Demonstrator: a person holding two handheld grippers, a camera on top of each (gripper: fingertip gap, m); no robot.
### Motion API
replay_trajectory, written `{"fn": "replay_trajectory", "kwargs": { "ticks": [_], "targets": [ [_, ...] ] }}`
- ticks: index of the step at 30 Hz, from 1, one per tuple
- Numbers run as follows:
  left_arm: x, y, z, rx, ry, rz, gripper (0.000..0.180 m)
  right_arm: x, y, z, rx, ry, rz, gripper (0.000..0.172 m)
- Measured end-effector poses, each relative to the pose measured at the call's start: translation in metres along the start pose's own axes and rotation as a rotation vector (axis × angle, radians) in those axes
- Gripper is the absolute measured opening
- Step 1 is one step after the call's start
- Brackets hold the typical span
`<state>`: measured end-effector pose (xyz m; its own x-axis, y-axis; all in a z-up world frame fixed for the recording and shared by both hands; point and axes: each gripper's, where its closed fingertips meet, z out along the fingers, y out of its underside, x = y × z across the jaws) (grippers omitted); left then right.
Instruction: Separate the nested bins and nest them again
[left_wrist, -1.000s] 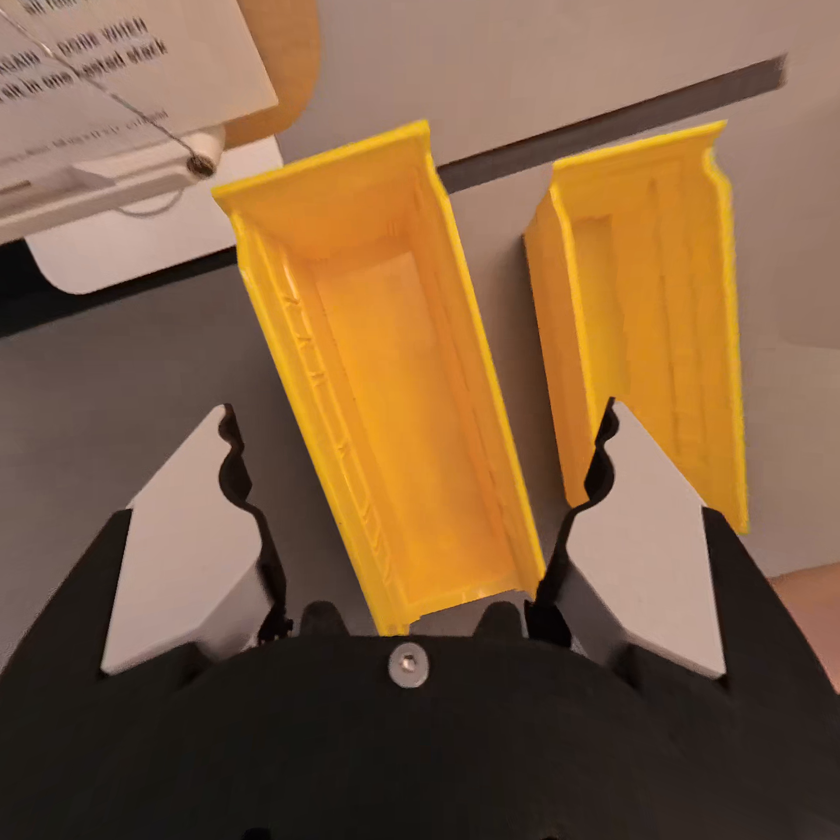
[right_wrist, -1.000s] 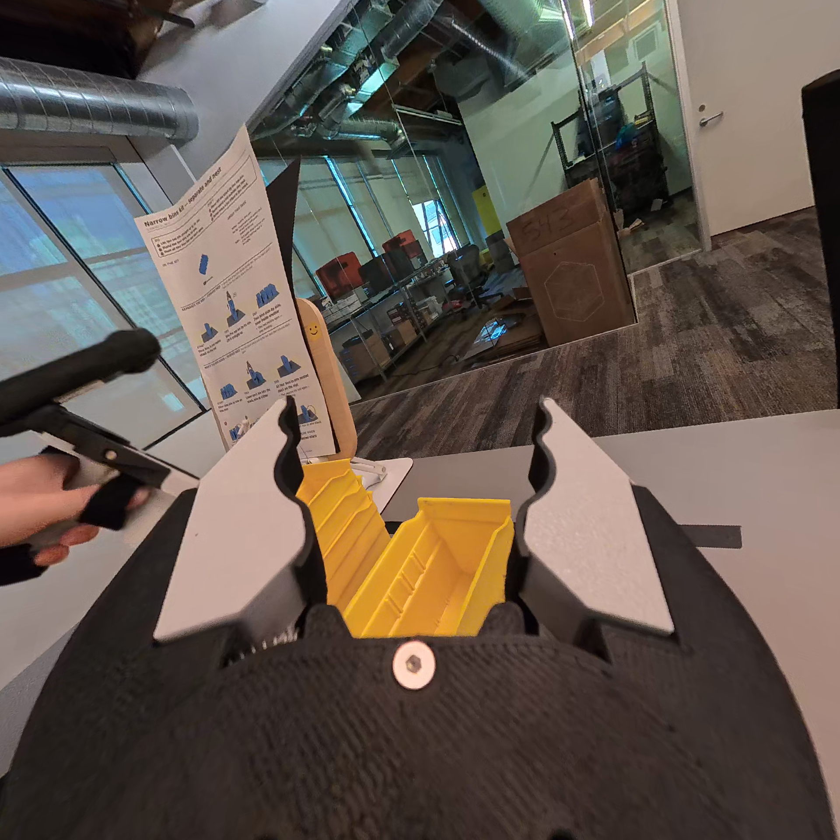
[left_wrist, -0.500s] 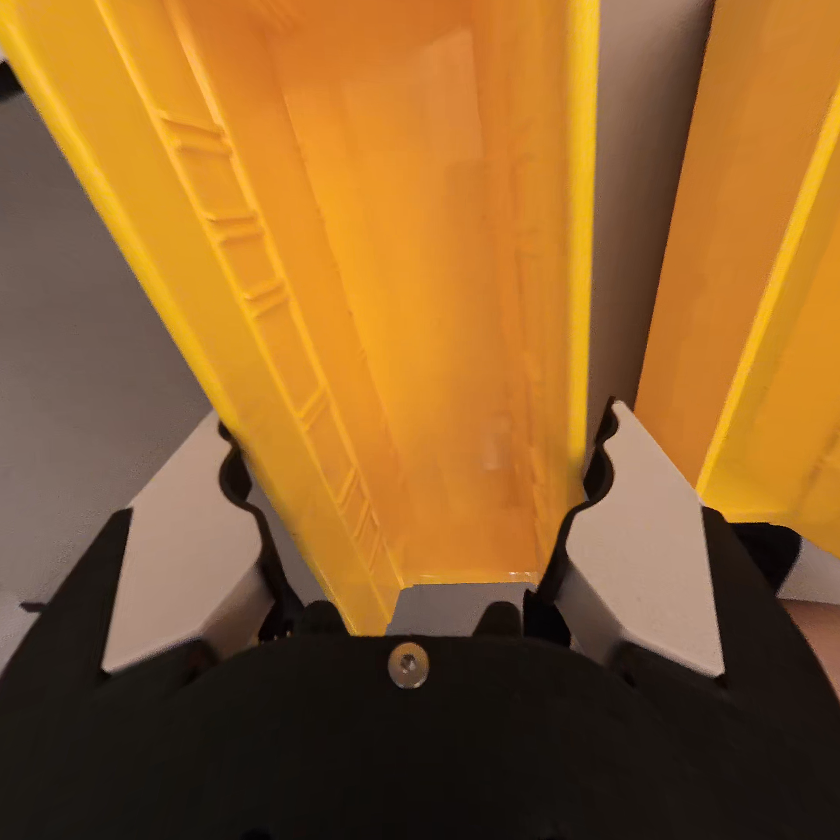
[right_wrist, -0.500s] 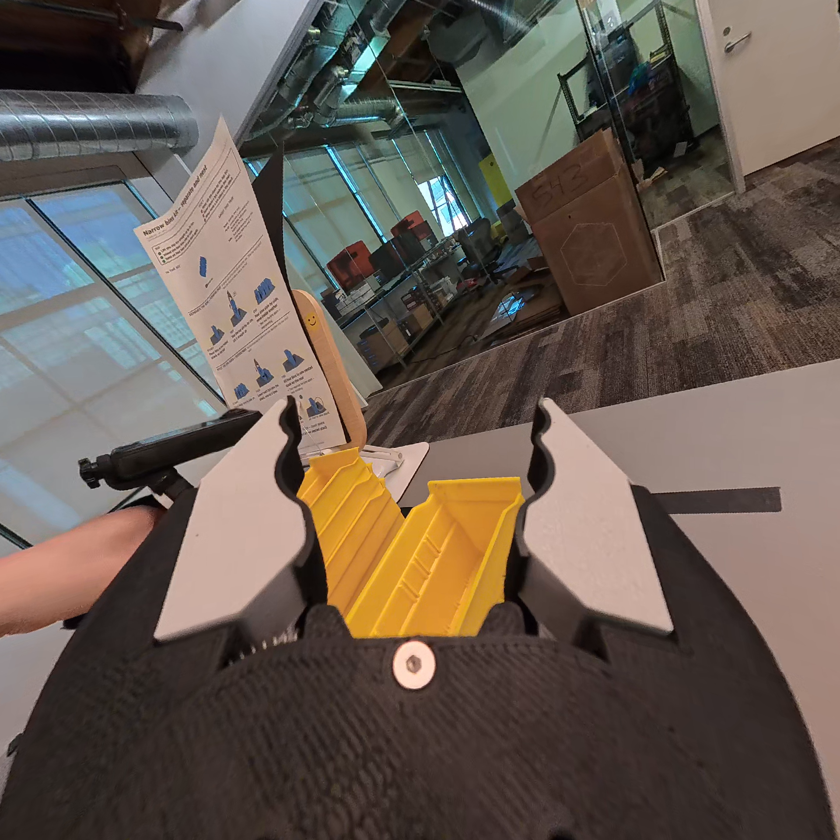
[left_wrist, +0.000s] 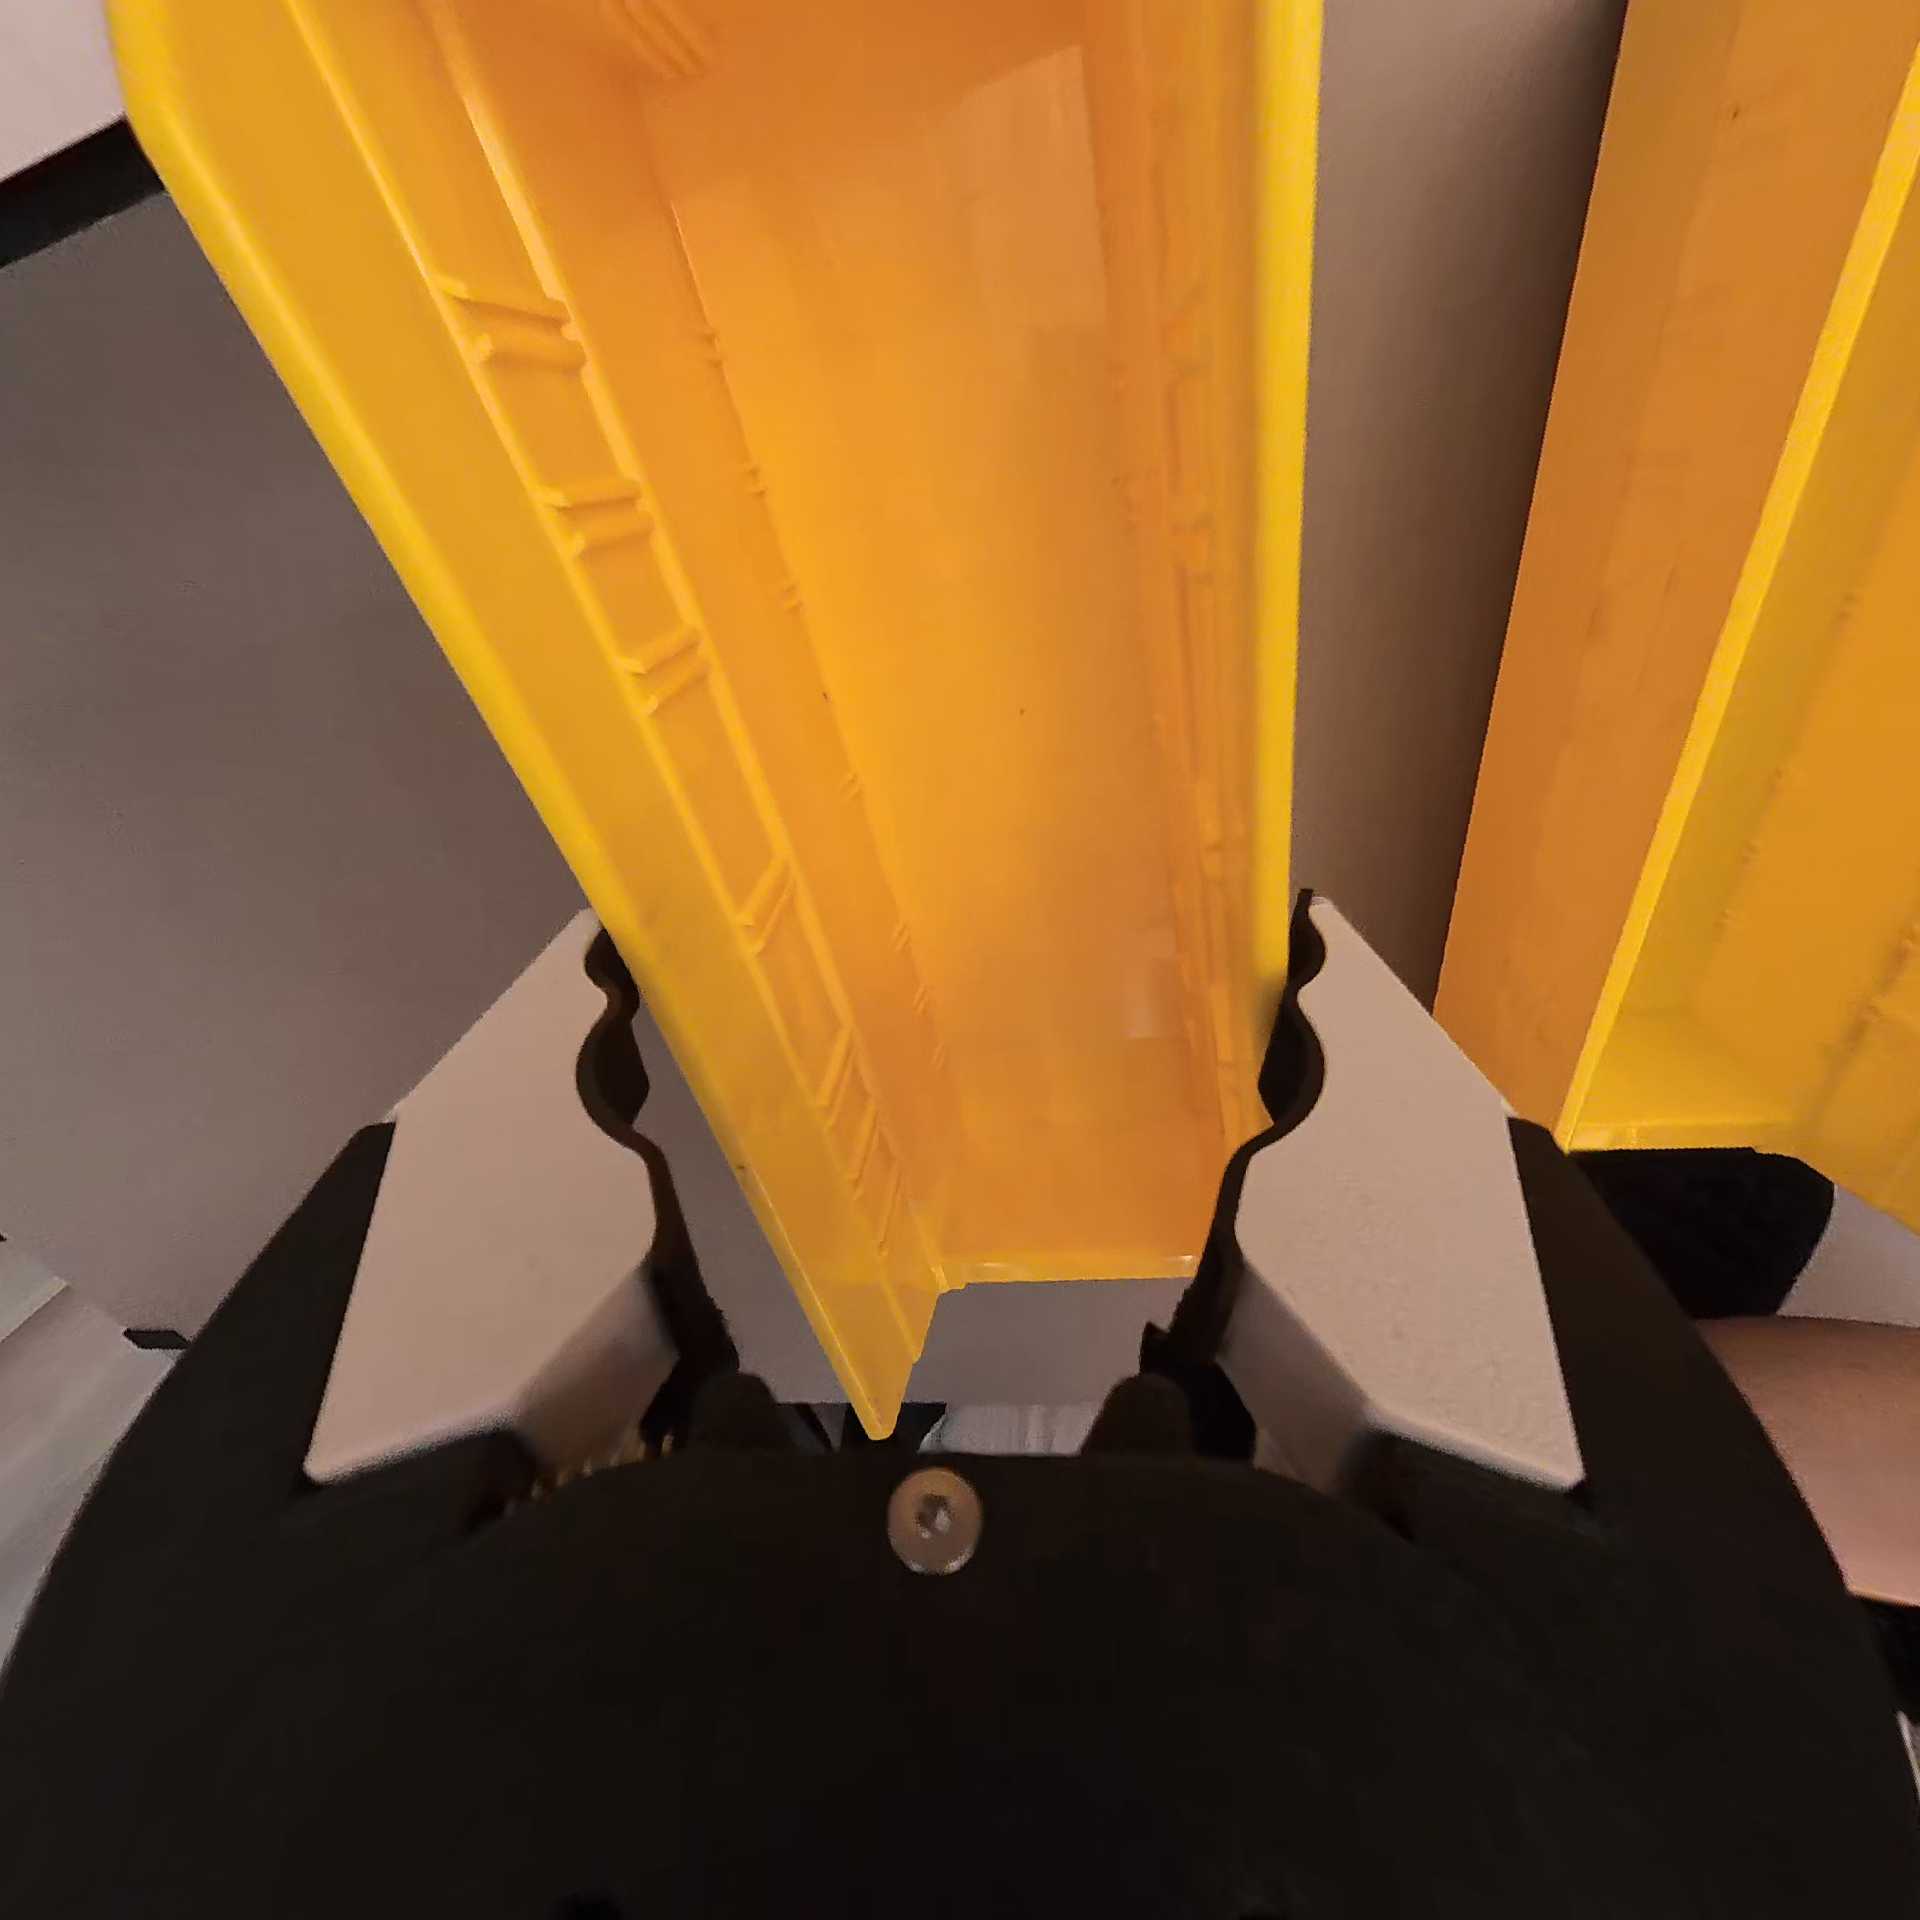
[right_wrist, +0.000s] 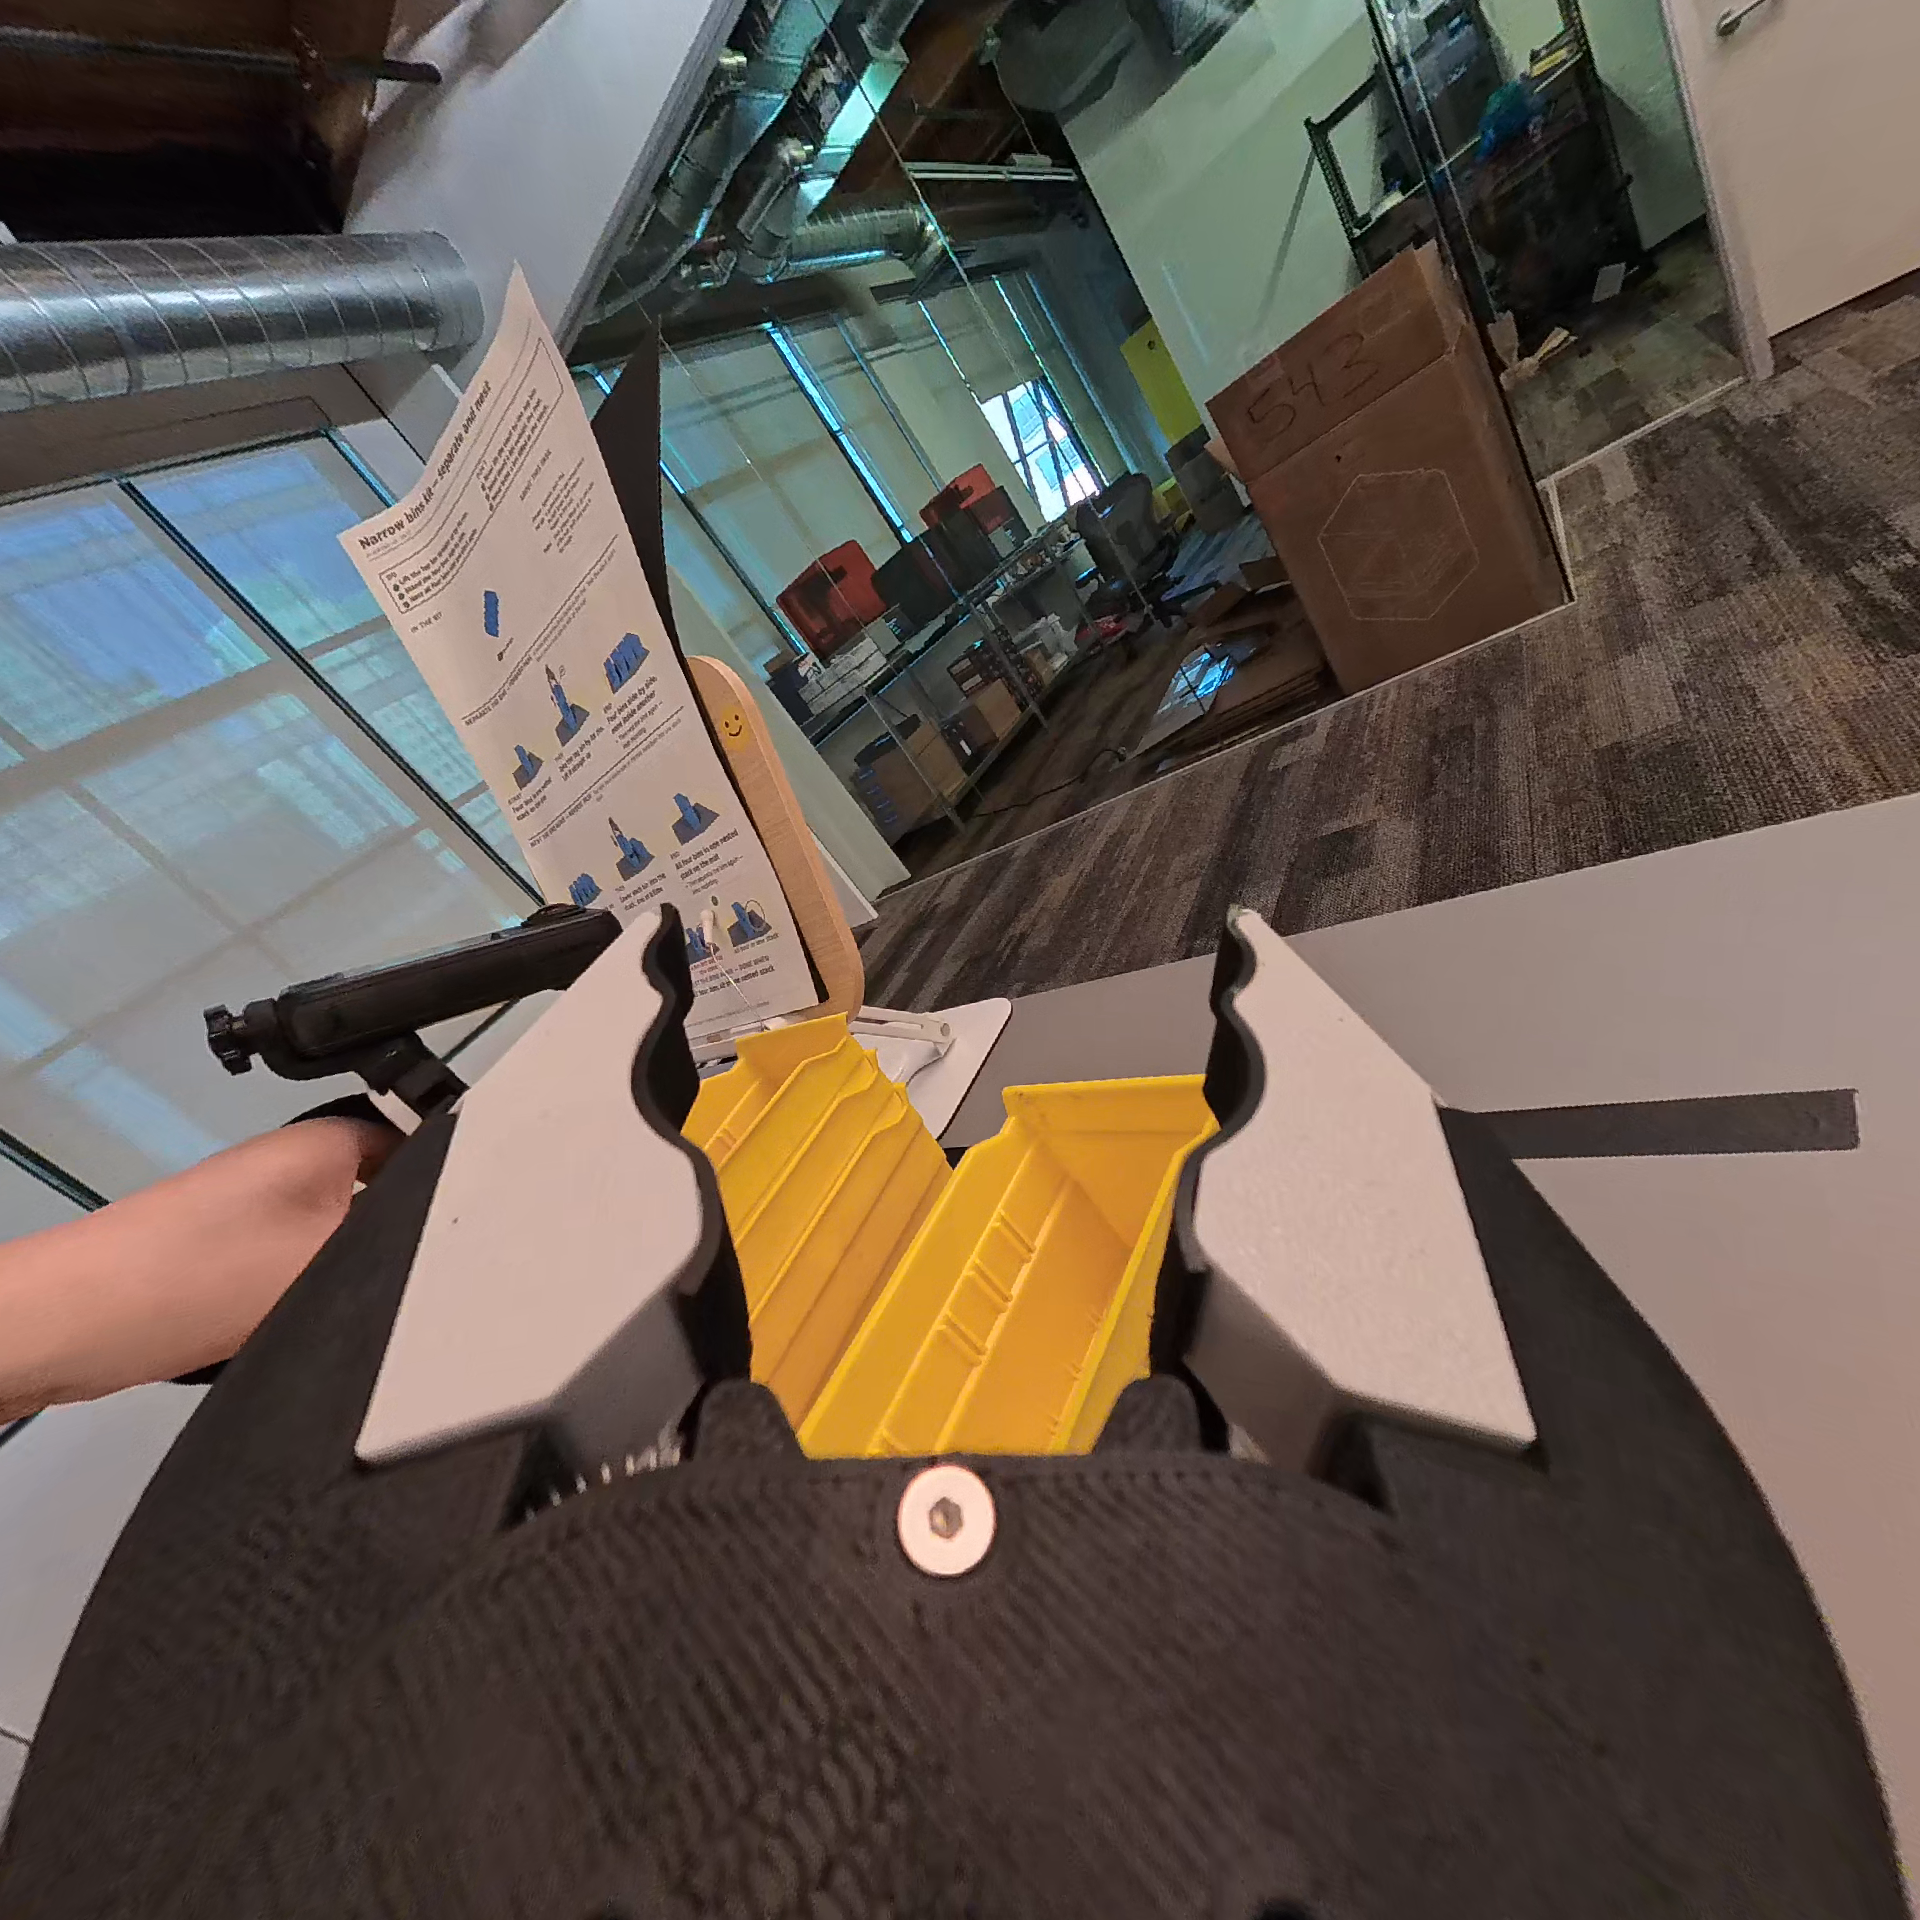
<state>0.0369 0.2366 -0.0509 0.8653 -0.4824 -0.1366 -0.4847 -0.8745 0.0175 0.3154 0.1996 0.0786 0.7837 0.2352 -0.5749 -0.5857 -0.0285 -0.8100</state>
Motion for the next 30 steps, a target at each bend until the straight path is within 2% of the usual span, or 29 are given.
{"fn": "replay_trajectory", "kwargs": {
  "ticks": [15, 19, 22, 23, 24, 25, 26, 28, 29, 30],
  "targets": [
    [0.010, 0.010, -0.014, -0.065, 0.021, 0.051, 0.117, -0.002, -0.001, 0.001, 0.009, -0.014, -0.003, 0.098],
    [-0.004, 0.003, -0.028, -0.025, -0.030, 0.064, 0.105, -0.002, 0.003, 0.004, -0.015, -0.011, -0.010, 0.098],
    [-0.004, 0.004, -0.031, -0.009, 0.003, 0.055, 0.101, -0.001, 0.006, 0.005, -0.035, 0.000, -0.018, 0.098],
    [0.018, 0.004, -0.035, 0.003, 0.146, 0.058, 0.037, 0.000, 0.007, 0.005, -0.036, -0.001, -0.015, 0.098],
    [0.028, 0.001, -0.041, 0.032, 0.203, 0.040, 0.013, -0.001, 0.007, 0.006, -0.036, -0.004, -0.010, 0.098],
    [0.018, -0.006, -0.045, 0.073, 0.133, 0.063, 0.008, -0.002, 0.007, 0.006, -0.038, -0.008, -0.008, 0.098],
    [0.010, -0.012, -0.049, 0.107, 0.056, 0.110, 0.017, -0.001, 0.009, 0.006, -0.044, -0.007, -0.009, 0.097],
    [-0.003, -0.012, -0.054, 0.082, -0.056, 0.160, 0.071, 0.000, 0.010, 0.006, -0.054, 0.001, -0.017, 0.097],
    [-0.001, -0.010, -0.055, 0.062, -0.042, 0.164, 0.087, 0.001, 0.010, 0.006, -0.052, 0.004, -0.017, 0.098],
    [0.002, -0.010, -0.056, 0.065, -0.016, 0.147, 0.091, 0.001, 0.009, 0.005, -0.047, 0.003, -0.013, 0.098]
  ]
}}
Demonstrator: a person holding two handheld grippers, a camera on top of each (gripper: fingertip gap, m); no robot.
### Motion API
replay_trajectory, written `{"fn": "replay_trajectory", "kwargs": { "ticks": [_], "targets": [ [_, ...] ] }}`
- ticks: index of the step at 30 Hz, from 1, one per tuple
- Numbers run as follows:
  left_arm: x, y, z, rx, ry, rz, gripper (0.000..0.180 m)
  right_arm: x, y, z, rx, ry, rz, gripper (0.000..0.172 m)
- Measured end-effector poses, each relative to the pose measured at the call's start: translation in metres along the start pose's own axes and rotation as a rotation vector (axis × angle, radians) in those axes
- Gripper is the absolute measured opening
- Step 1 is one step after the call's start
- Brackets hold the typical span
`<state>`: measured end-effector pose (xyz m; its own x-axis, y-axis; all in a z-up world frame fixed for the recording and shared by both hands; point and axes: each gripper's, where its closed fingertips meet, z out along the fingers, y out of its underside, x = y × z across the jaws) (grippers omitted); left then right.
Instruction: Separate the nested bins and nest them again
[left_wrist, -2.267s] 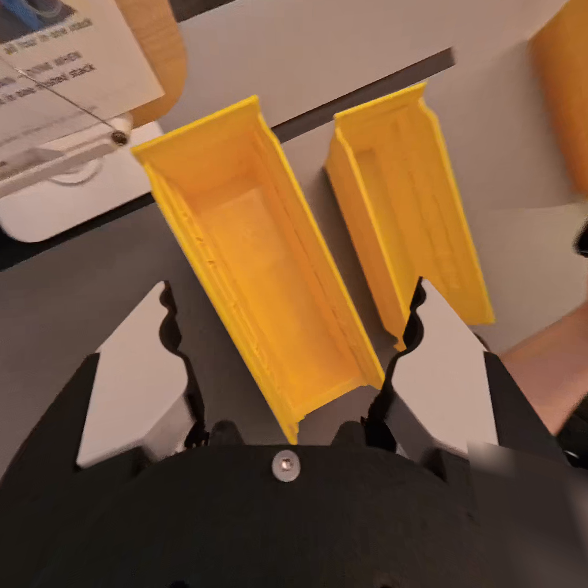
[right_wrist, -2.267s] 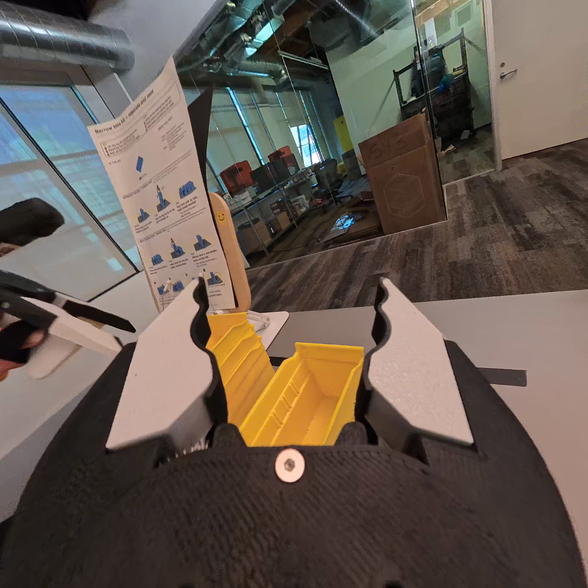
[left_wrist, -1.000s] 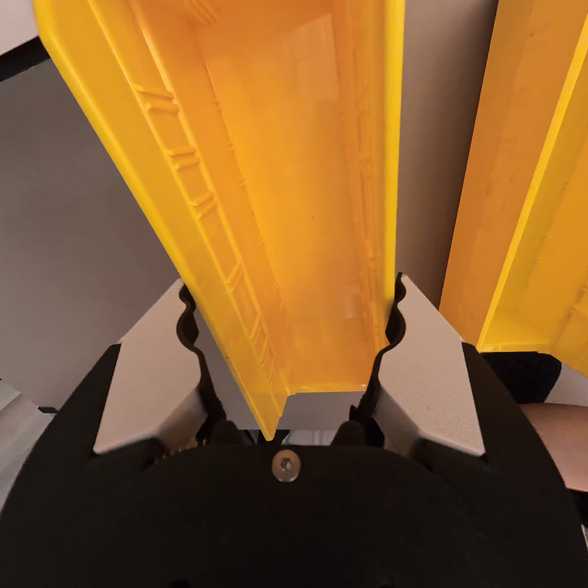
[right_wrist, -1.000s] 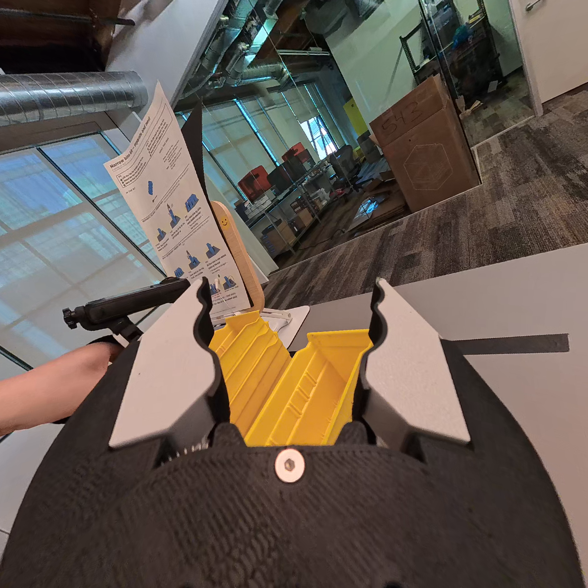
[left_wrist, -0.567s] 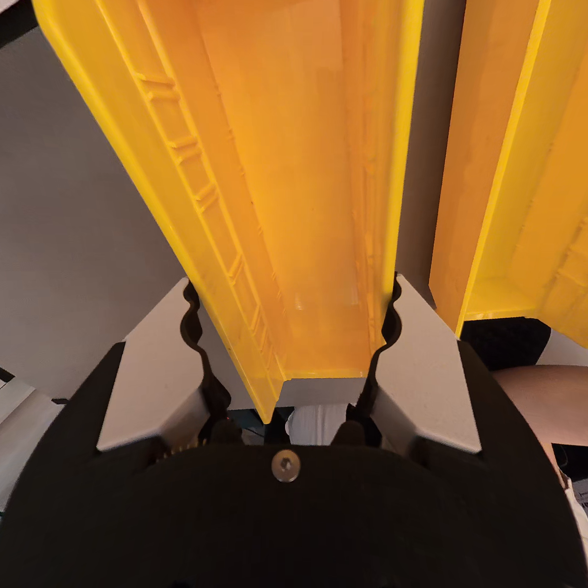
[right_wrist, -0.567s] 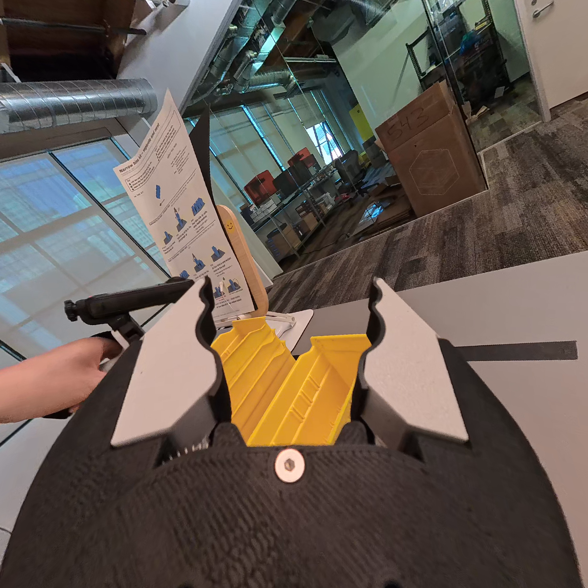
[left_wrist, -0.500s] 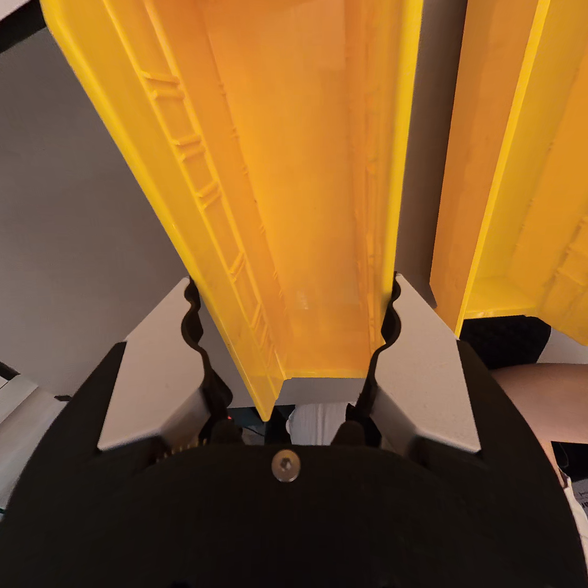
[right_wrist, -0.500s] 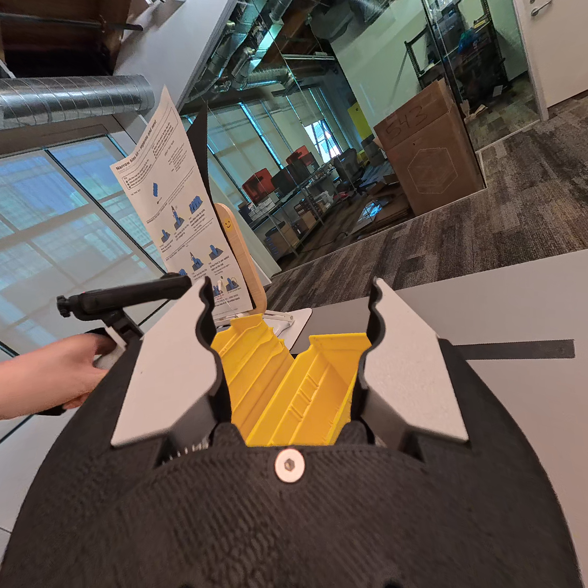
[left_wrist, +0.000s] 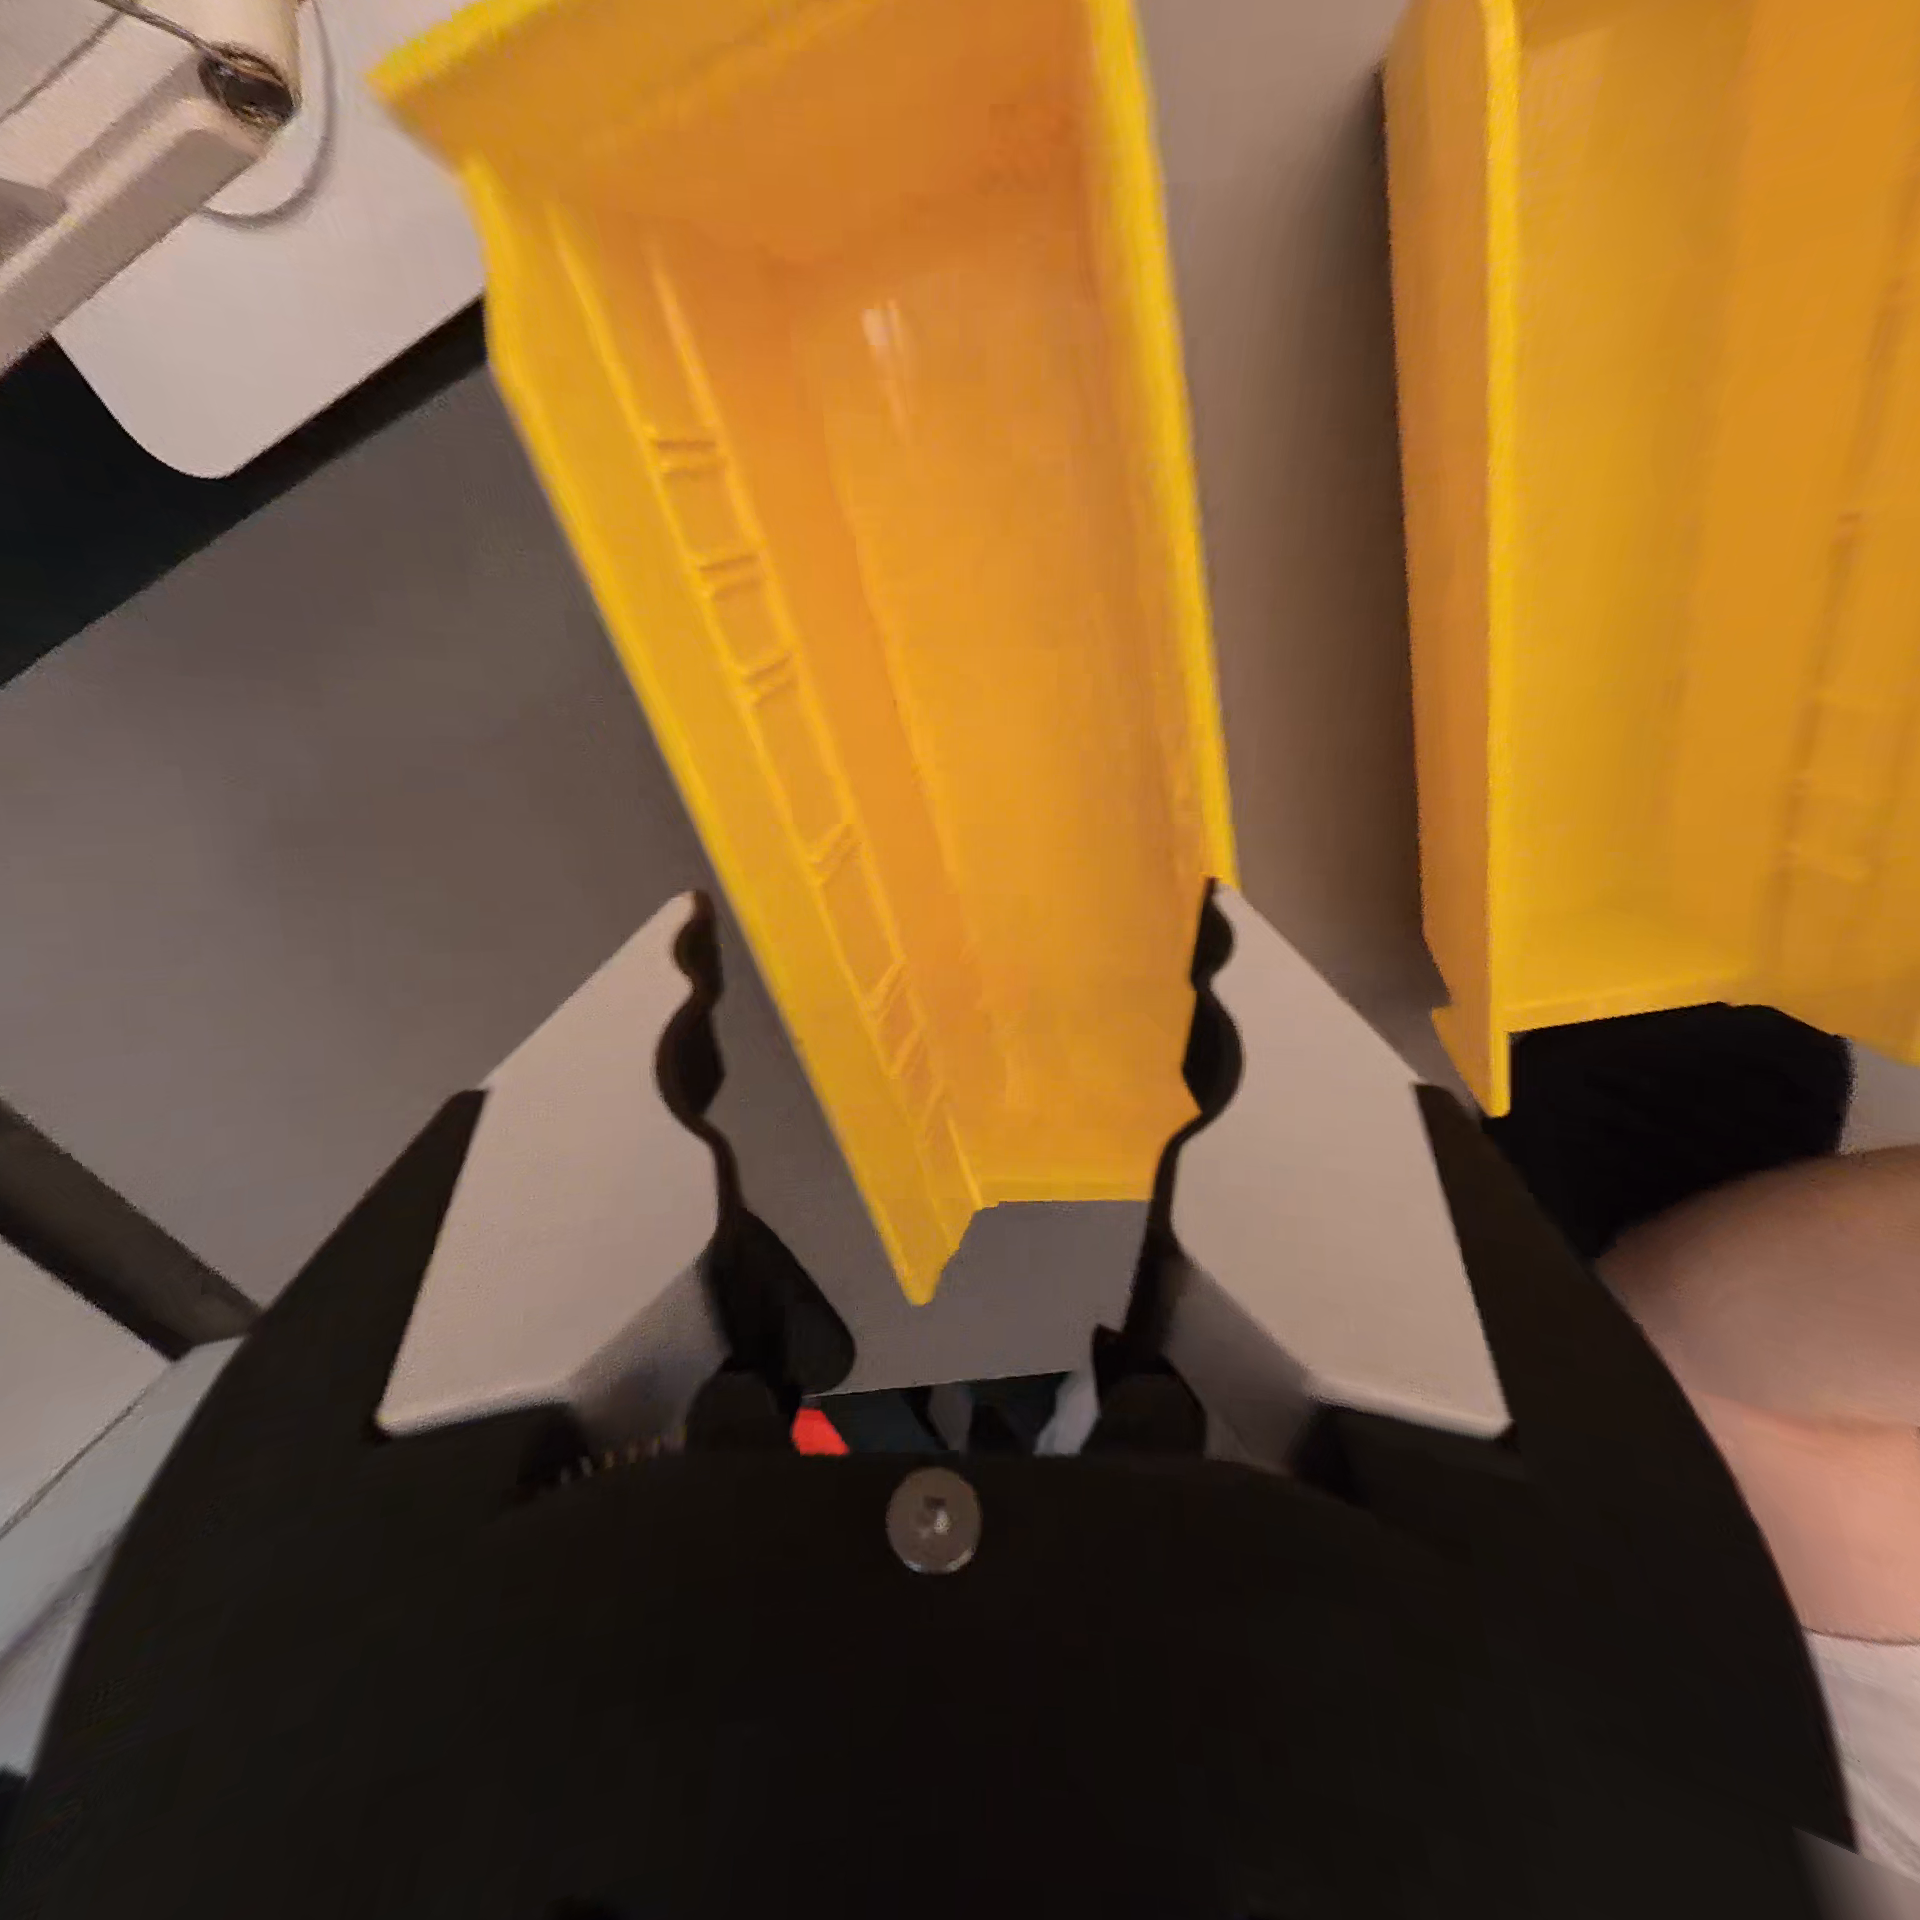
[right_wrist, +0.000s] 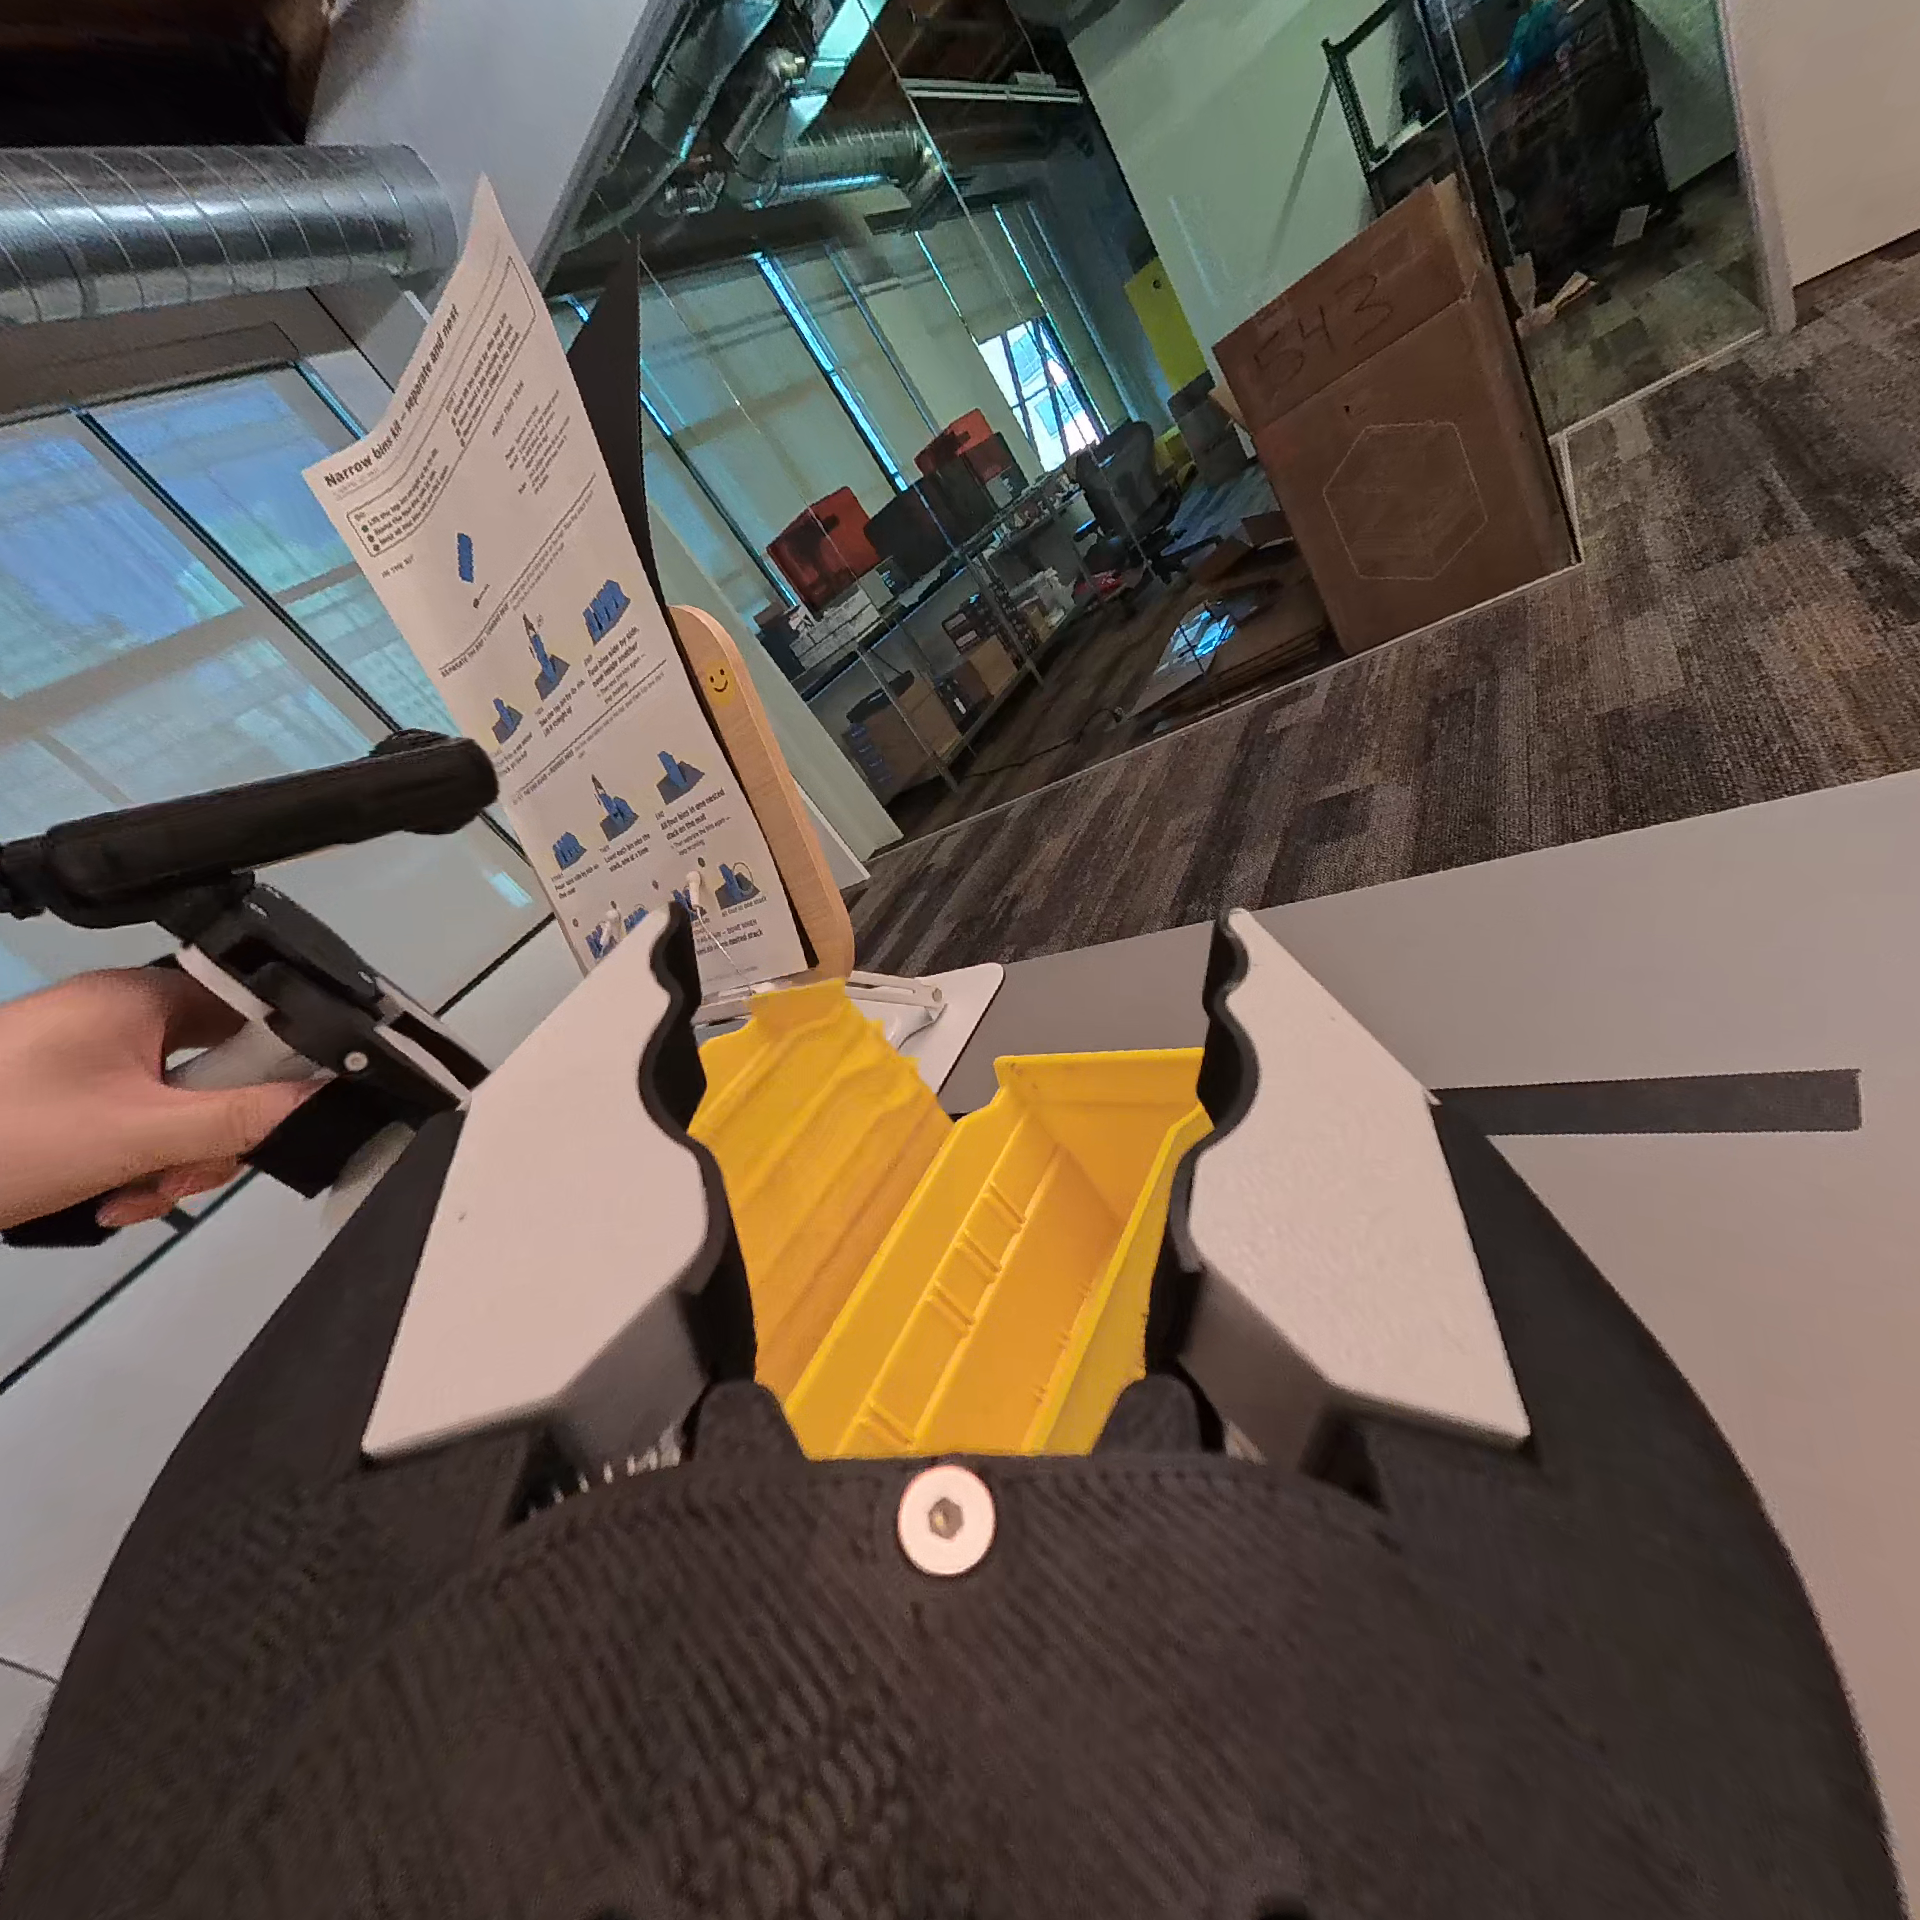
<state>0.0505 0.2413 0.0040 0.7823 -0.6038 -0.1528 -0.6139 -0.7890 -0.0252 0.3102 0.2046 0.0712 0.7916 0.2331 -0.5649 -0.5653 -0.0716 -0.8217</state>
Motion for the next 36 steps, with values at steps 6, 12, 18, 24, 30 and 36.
{"fn": "replay_trajectory", "kwargs": {
  "ticks": [6, 12, 18, 24, 30, 36],
  "targets": [
    [0.001, 0.015, 0.018, -0.075, 0.025, -0.097, 0.141, -0.001, 0.000, 0.001, 0.002, -0.010, 0.010, 0.098],
    [0.022, 0.013, 0.027, -0.083, 0.136, -0.128, 0.136, -0.003, 0.003, 0.003, -0.011, -0.015, 0.015, 0.098],
    [0.026, 0.009, 0.021, -0.074, 0.139, -0.102, 0.116, -0.001, 0.006, 0.005, -0.023, -0.019, 0.031, 0.098],
    [0.024, -0.001, 0.018, -0.037, 0.146, -0.118, 0.131, -0.001, 0.007, 0.006, -0.027, -0.022, 0.035, 0.098],
    [0.033, 0.012, 0.045, -0.125, 0.083, -0.077, 0.143, 0.000, 0.008, 0.006, -0.028, -0.023, 0.041, 0.098],
    [0.024, 0.020, 0.054, -0.181, -0.044, 0.002, 0.138, -0.002, 0.009, 0.007, -0.029, -0.041, 0.055, 0.097]
  ]
}}
